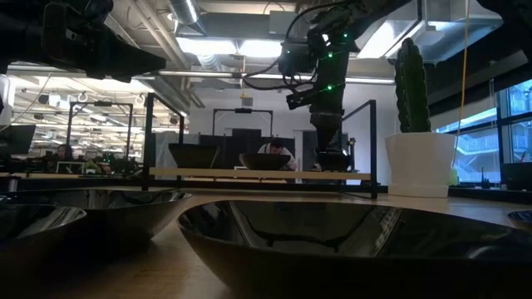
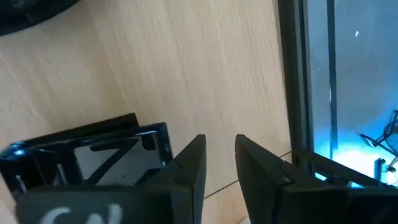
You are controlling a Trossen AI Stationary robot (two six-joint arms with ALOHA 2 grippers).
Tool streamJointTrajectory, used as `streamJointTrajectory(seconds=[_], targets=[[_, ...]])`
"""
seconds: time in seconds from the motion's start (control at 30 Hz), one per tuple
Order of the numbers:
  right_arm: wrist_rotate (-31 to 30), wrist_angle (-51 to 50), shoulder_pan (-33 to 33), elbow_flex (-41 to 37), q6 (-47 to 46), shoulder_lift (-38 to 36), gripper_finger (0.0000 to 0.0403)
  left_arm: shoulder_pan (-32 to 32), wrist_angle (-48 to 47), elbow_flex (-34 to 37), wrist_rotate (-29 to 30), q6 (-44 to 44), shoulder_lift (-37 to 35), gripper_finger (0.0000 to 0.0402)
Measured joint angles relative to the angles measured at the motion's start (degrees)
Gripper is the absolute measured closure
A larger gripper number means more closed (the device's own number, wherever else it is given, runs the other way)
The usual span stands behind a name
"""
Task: Pick & Place Mini shaped plates
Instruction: Stack the black square plate on top of the black square plate on the shelf
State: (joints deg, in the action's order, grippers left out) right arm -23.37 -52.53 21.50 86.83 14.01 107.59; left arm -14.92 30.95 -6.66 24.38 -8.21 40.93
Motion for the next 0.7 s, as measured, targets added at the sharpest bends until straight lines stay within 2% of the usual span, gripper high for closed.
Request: streamJointTrajectory(seconds=[0.2,0.37,0.4,0.53,0.6,0.7], targets=[[-4.4,-3.4,0.0,2.5,2.2,0.0,0.0317,0.0,0.0,0.0,0.0,0.0,0.0,0.0398],[-2.3,-12.4,0.1,11.1,3.8,-0.1,0.0317,0.0,0.0,0.0,0.0,0.0,0.0,0.0394],[0.5,-14.1,0.2,12.9,4.6,-0.2,0.0317,0.0,0.0,0.0,0.0,0.0,0.0,0.0394],[20.8,-20.5,1.4,17.8,11.1,-0.3,0.0317,0.0,0.0,0.0,0.0,-0.1,0.0,0.0396],[24.6,-20.6,1.4,17.9,12.9,-0.3,0.0317,0.0,0.0,0.0,0.0,0.0,0.0,0.0397],[25.6,-20.2,1.4,16.3,14.9,-0.1,0.0317,0.0,-0.3,0.0,0.0,0.0,0.0,0.0397]])
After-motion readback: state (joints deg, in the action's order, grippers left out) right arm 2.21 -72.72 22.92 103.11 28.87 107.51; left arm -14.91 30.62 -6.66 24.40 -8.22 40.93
